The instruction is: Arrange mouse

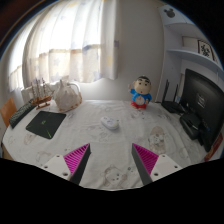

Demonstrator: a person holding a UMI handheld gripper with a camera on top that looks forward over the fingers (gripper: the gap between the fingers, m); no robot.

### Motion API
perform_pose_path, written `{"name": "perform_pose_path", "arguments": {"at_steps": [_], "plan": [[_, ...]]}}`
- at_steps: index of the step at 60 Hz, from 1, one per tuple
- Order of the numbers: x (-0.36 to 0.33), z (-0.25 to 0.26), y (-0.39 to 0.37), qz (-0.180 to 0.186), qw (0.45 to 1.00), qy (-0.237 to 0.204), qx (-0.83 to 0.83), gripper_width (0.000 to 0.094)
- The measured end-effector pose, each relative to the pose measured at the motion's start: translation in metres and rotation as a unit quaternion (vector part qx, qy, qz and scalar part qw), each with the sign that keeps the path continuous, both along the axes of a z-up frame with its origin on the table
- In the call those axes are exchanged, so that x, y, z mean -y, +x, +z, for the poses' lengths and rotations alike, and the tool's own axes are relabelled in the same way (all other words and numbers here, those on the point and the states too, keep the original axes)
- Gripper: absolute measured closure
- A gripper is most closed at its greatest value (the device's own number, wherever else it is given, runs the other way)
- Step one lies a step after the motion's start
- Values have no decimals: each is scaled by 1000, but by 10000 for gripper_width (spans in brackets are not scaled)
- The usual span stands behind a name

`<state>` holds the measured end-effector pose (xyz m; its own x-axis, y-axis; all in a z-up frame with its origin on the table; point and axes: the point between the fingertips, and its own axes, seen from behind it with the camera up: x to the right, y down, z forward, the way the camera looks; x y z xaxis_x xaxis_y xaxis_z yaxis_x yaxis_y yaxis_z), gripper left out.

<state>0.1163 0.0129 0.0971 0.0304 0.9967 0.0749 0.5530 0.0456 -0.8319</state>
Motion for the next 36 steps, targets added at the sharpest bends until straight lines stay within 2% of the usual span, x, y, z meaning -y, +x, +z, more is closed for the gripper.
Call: {"name": "perform_pose_path", "arguments": {"at_steps": [14,36], "plan": [[-12,-54,-67,-7,1000,11,4,84],[-25,-92,-173,-14,1000,27,-5,83]]}}
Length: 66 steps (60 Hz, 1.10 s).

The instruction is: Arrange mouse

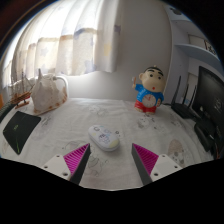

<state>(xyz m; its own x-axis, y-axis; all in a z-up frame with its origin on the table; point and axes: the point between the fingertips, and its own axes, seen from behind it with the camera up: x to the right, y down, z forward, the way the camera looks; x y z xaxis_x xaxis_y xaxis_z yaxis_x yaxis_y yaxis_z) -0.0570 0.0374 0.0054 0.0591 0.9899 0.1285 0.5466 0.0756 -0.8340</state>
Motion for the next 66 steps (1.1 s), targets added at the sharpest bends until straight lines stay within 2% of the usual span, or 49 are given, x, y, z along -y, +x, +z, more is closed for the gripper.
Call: {"name": "perform_pose_path", "arguments": {"at_steps": [14,27,30,37,42,48,51,56,66], "plan": [[-1,-16,-47,-10,1000,-26,6,83],[-5,-19,-76,-17,999,-26,8,102],[-4,-20,-80,-15,999,-29,9,160],[4,-22,-86,-3,1000,-27,12,449],[3,-21,-87,-5,1000,-17,11,464],[1,-18,-84,-13,1000,-12,20,539],[2,-5,-83,-20,1000,-14,15,578],[13,29,-79,-13,1000,-18,12,581],[79,125,-70,6,998,-61,-10,582]]}}
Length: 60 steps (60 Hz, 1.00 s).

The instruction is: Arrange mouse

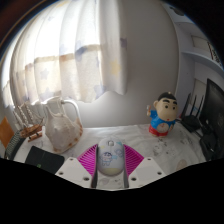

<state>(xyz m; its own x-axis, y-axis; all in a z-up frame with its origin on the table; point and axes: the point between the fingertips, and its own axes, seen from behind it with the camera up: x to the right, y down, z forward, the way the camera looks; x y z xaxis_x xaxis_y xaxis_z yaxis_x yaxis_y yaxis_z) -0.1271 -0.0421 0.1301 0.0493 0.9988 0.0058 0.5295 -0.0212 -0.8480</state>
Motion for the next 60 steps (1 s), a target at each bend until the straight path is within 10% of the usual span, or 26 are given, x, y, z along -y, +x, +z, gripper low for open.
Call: {"name": "perform_pose_path", "arguments": {"at_steps": [12,33,42,48,60], "plan": [[149,39,12,75,996,-41,-14,584],[319,-101,34,132,989,-35,53,575],[336,-140,43,143,986,-17,78,425],[335,-135,47,150,986,-3,78,67],[295,-58,80,144,986,-6,89,89]]}}
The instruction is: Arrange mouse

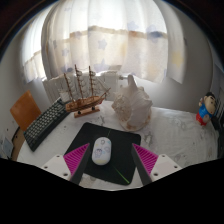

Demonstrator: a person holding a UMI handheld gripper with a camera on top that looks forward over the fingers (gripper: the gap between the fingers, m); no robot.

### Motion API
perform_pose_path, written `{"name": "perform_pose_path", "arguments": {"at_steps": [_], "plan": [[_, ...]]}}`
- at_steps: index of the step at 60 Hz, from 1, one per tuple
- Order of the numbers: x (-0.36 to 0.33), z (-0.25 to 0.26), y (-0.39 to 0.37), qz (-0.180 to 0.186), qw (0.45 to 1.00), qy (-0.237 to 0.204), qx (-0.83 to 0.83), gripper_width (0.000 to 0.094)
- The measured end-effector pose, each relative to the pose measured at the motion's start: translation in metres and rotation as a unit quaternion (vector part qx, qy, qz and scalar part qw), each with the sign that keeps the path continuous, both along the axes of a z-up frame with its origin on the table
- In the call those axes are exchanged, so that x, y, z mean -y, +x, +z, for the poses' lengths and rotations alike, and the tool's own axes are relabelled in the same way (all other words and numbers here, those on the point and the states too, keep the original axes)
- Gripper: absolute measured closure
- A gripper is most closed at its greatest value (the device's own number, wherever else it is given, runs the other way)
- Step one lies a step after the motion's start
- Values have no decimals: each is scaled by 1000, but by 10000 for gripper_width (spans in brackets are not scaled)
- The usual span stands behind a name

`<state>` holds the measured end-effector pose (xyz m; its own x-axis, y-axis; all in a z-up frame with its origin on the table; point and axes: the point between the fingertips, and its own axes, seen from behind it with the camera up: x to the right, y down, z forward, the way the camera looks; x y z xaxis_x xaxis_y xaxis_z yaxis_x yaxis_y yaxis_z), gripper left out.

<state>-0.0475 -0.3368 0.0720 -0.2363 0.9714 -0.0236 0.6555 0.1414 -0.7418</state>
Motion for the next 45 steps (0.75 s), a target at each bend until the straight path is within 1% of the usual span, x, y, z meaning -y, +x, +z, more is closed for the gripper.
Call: {"name": "perform_pose_path", "arguments": {"at_steps": [3,12,16,24,35,41,45], "plan": [[-19,22,22,3,1000,-1,11,88],[-87,73,89,-9,999,22,43,80],[-114,91,110,-21,998,27,43,79],[-160,106,139,-57,997,31,50,81],[-190,110,150,-85,995,27,42,80],[-200,107,152,-93,994,34,47,81],[-201,104,154,-97,993,26,55,82]]}}
